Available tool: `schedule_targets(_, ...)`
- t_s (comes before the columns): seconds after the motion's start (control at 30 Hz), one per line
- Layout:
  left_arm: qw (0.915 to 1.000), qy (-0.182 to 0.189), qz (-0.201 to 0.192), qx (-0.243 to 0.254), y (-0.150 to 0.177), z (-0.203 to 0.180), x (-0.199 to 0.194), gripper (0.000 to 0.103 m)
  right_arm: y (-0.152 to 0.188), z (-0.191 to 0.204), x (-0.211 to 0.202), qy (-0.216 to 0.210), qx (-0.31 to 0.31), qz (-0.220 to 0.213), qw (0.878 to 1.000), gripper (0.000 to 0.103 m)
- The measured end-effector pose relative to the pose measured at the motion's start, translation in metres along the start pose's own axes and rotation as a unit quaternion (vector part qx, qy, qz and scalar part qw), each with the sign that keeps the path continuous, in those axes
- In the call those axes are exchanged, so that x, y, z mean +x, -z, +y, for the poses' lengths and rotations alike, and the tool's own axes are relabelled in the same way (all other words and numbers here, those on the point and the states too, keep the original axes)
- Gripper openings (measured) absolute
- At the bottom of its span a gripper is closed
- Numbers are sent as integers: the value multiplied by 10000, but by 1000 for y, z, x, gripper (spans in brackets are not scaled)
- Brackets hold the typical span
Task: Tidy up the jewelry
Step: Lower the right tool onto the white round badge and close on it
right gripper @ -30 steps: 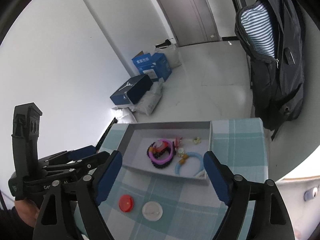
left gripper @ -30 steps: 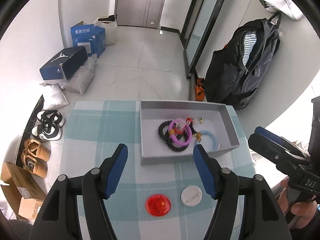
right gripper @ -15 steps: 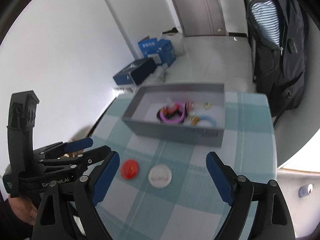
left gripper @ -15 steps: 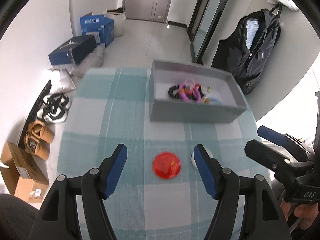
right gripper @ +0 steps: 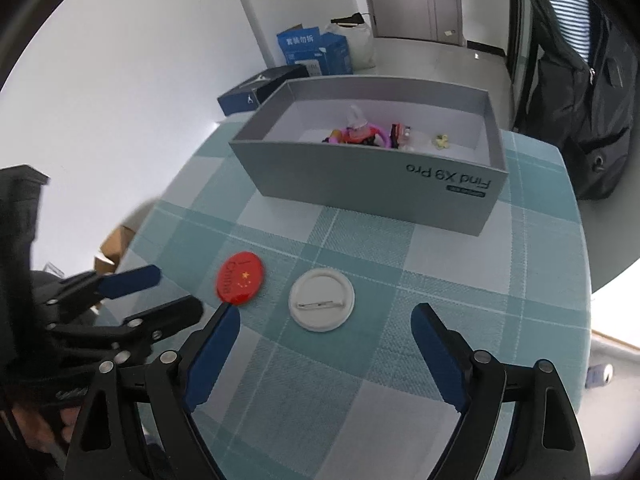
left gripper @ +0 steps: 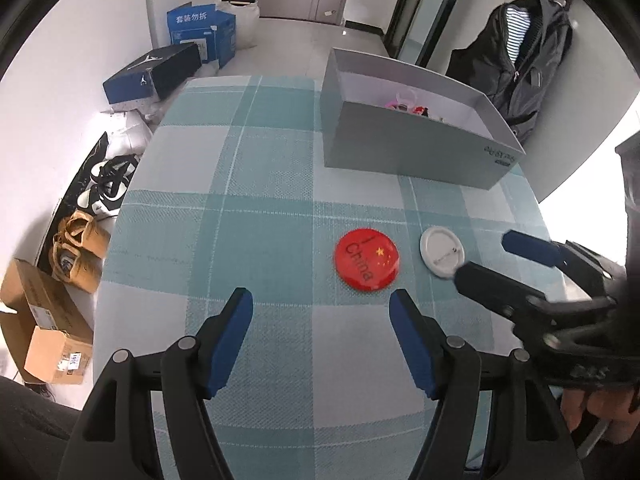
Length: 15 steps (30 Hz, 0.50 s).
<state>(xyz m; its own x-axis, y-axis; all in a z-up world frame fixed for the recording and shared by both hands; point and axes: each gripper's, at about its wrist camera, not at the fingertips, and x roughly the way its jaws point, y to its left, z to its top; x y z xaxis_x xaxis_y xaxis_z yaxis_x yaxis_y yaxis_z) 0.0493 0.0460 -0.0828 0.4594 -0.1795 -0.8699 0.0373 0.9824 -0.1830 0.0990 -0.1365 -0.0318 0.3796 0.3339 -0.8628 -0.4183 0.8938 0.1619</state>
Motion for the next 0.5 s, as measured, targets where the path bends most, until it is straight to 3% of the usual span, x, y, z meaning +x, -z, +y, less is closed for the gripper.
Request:
schedule_targets(0.13, 9999, 56, 99, -87, 3, 6, 3, 67, 1, 1, 7, 83, 13, 139, 9999, 71)
schedule_targets(0.27, 9998, -24, 69, -160, 3, 12, 4, 67, 0, 4, 12, 155, -34, 174, 9997, 66)
schedule_targets(0.5, 9993, -6, 81, -361, 3, 21, 4, 67, -1, 19, 15, 455, -506, 215, 9975, 37)
